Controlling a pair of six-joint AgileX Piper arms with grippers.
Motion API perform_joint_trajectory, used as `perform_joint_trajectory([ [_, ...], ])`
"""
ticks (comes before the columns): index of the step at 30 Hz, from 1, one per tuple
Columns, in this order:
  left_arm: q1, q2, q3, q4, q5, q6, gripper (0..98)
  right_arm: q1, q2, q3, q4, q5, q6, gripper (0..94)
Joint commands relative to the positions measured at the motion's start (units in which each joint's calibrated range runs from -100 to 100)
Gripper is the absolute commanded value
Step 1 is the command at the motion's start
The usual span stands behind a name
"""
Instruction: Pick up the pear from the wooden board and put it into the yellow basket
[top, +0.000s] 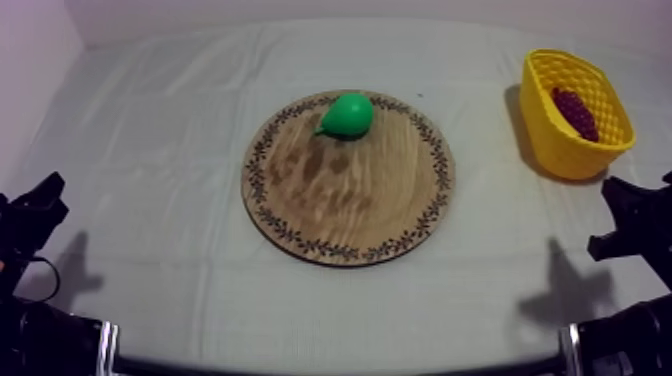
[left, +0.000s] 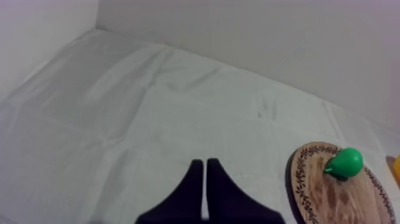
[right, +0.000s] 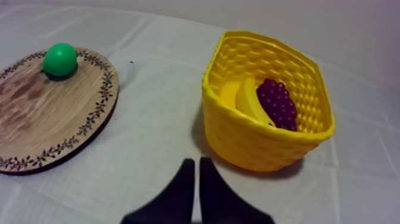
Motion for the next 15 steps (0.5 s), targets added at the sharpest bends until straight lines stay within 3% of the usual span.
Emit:
perform_joint_trajectory([
  [1, 0.0, 0.0, 0.0, -0.01, 0.0, 0.0, 0.1, 0.0, 0.0, 0.0, 0.0, 0.0, -0.1, 0.7],
  [15, 0.0, 0.0, 0.0, -0.01, 0.0, 0.0, 0.1, 0.0, 0.0, 0.0, 0.0, 0.0, 0.1, 0.7],
])
